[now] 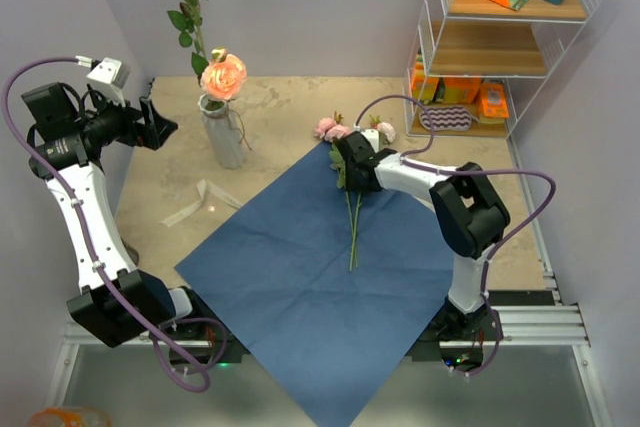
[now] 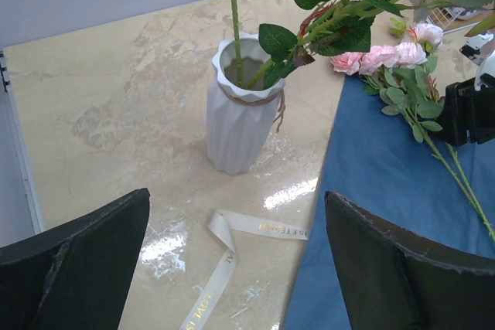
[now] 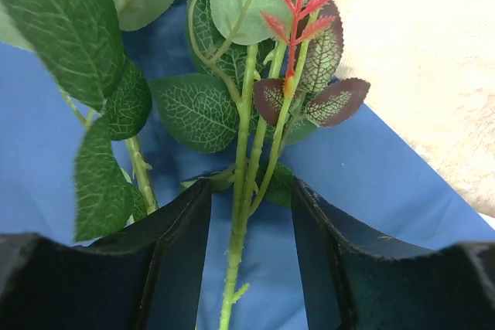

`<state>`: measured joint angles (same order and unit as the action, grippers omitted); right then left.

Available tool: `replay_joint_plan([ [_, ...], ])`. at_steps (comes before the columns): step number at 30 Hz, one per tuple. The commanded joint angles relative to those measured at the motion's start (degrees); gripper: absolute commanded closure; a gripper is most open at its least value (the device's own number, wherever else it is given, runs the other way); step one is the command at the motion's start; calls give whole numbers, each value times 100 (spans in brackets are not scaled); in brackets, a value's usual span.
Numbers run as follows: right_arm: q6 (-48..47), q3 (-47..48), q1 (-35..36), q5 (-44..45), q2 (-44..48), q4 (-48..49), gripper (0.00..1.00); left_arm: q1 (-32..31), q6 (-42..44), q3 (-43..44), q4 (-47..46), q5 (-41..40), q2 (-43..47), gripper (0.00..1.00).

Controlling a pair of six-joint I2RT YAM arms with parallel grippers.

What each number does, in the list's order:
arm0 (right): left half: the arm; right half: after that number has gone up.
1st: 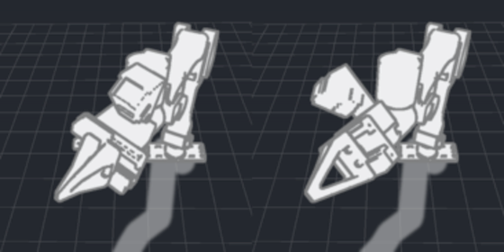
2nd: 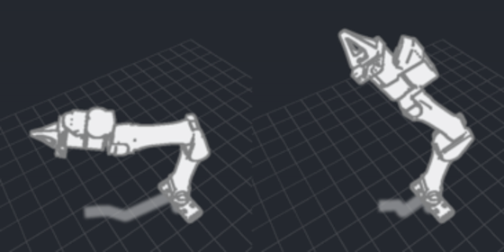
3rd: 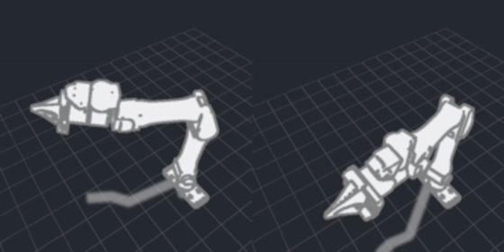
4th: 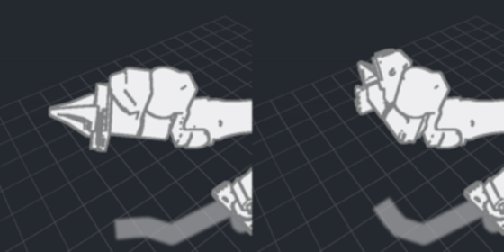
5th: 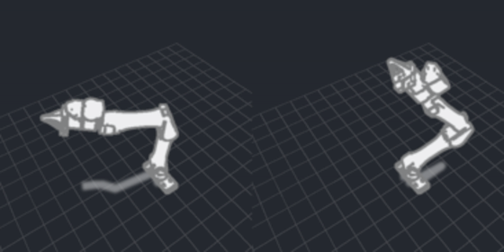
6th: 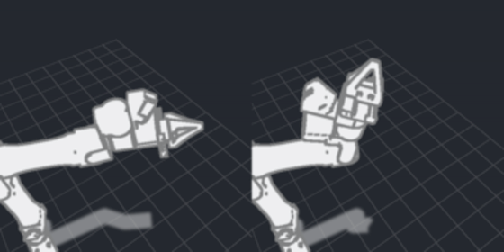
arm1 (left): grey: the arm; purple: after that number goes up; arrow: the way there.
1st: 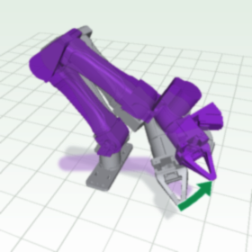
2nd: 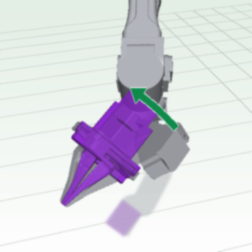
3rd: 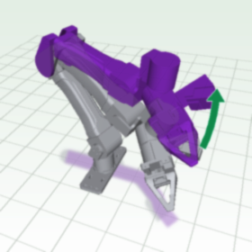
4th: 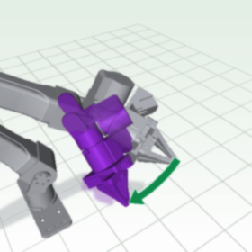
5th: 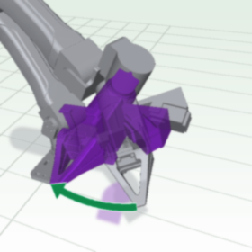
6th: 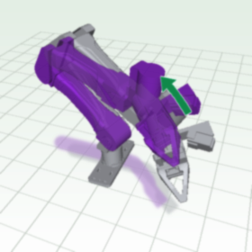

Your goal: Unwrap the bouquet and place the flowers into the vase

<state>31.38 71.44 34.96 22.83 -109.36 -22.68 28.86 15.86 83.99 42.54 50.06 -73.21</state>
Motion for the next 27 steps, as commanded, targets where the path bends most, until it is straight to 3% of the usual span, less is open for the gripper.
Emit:
replay_joint_plan([
  [1,123,99,-33,-33,195,342,51,49,181,-5,96,205,61,1],
  [6,132,176,-33,-7,74,317,51,49,234,-23,122,205,79,1],
  [15,193,46,-33,46,-33,369,68,41,207,92,166,390,9,1],
  [16,202,54,-24,46,20,378,71,49,199,100,166,408,-9,1],
  [17,194,63,-33,46,81,369,83,49,198,135,201,443,-53,1],
  [18,193,80,-33,64,116,352,88,49,233,214,254,460,-70,1],
  [21,141,2,-33,142,415,351,100,49,365,416,456,382,-123,1],
  [27,71,-122,-33,424,1829,422,100,49,409,557,632,249,-115,1],
])
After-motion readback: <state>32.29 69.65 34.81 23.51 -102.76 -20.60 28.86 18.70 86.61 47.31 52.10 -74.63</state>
